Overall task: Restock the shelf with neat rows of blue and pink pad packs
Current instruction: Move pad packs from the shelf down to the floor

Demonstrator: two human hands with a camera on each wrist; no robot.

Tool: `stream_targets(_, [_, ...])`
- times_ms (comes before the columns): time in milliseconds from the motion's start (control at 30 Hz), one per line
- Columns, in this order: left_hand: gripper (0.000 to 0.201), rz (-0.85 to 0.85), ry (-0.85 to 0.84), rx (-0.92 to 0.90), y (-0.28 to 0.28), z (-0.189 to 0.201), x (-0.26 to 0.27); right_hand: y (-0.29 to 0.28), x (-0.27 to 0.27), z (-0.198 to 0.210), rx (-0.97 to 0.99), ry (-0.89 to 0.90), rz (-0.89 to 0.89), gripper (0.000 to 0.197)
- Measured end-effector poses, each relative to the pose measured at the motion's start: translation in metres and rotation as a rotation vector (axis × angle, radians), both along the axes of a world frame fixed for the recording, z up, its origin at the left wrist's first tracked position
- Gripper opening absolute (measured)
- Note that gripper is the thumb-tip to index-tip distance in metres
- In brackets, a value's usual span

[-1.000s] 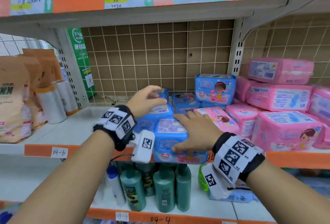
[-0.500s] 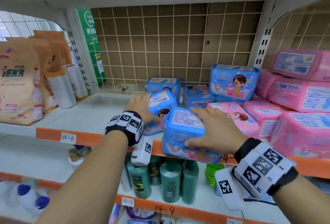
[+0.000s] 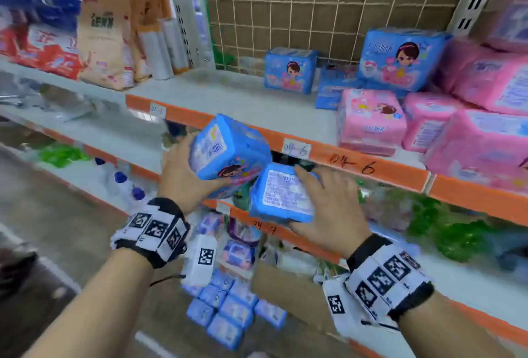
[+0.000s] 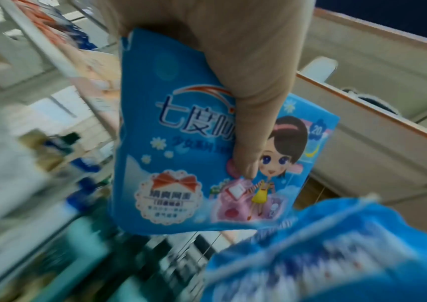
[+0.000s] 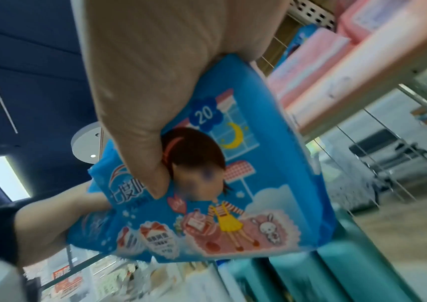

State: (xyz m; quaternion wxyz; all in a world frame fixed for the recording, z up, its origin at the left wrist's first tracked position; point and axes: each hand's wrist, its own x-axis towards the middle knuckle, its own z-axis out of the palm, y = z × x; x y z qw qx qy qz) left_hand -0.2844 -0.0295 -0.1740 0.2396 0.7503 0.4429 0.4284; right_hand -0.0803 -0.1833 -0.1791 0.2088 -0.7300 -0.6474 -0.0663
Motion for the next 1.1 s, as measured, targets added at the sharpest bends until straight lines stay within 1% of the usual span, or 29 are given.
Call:
stream_targets(67, [0.087, 0.047, 0.097, -0.096, -0.038, -0.048, -0.019, -0.019, -0.001, -0.041, -0.19, 0.098, 0.015, 0.087])
stream_targets(133, [0.087, 0.117, 0.192, -0.172, -0.073, -0.098, -0.034, -0.038, -0.004, -0.091, -0.383, 0.162, -0.01, 0.087])
stream_targets(200, [0.088, 0.124, 0.302, -0.166, -0.1, -0.149, -0.047, -0.059, -0.007, -0.141, -0.518, 0.246, -0.057, 0.085])
stream_targets(233, [0.09, 0.105, 0.37, -0.205, -0.111, -0.175, -0.052, -0.069, -0.008, -0.166, -0.579, 0.308, -0.077, 0.083])
stream_targets(333, [0.095, 0.013, 0.642, -0.524, -0.133, -0.252, -0.063, -0.094, -0.011, -0.235, -0.715, 0.535, -0.139, 0.079])
stream_targets(367, [0.094, -0.01, 0.717, -0.61, -0.137, -0.279, -0.065, -0.099, -0.014, -0.257, -0.76, 0.56, -0.15, 0.08])
stream_targets(400, [0.094, -0.033, 0.793, -0.665, -0.141, -0.309, -0.068, -0.102, -0.017, -0.282, -0.804, 0.542, -0.165, 0.083])
stream_targets(467, [0.096, -0.087, 0.93, -0.734, -0.148, -0.372, -0.071, -0.107, -0.024, -0.335, -0.863, 0.518, -0.198, 0.092])
stream_targets(500, [0.096, -0.11, 0.994, -0.754, -0.15, -0.405, -0.072, -0.106, -0.027, -0.365, -0.896, 0.553, -0.206, 0.093])
stream_targets(567, [0.085, -0.136, 1.141, -0.758, -0.154, -0.47, -0.075, -0.102, -0.034, -0.429, -0.962, 0.61, -0.213, 0.089])
stream_targets(600, [0.079, -0.14, 1.2, -0.756, -0.157, -0.503, -0.077, -0.098, -0.036, -0.461, -0.995, 0.606, -0.216, 0.088])
stream_targets(633, [0.076, -0.152, 1.236, -0.755, -0.159, -0.534, -0.079, -0.093, -0.038, -0.493, -1.025, 0.581, -0.22, 0.09])
stream_targets(733, [0.081, -0.23, 1.282, -0.717, -0.161, -0.621, -0.082, -0.076, -0.042, -0.583, -1.071, 0.468, -0.205, 0.094])
stream_targets(800, [0.081, -0.313, 1.307, -0.698, -0.159, -0.67, -0.079, -0.065, -0.045, -0.637, -1.055, 0.41, -0.215, 0.093])
stream_targets(867, [0.081, -0.372, 1.309, -0.669, -0.156, -0.714, -0.074, -0.054, -0.051, -0.684, -1.018, 0.415, -0.281, 0.093])
stream_targets(933, [0.081, -0.427, 1.304, -0.653, -0.152, -0.753, -0.064, -0.047, -0.055, -0.726, -0.953, 0.454, -0.352, 0.091])
stream_targets(1000, [0.082, -0.47, 1.302, -0.623, -0.148, -0.783, -0.055, -0.04, -0.063, -0.761, -0.916, 0.479, -0.381, 0.088])
stream_targets(1033, [0.082, -0.471, 1.285, -0.591, -0.145, -0.795, -0.05, -0.035, -0.065, -0.776, -0.904, 0.473, -0.373, 0.087])
stream_targets(1100, [0.073, -0.443, 1.209, -0.532, -0.14, -0.815, -0.042, -0.023, -0.07, -0.8, -0.865, 0.441, -0.324, 0.085])
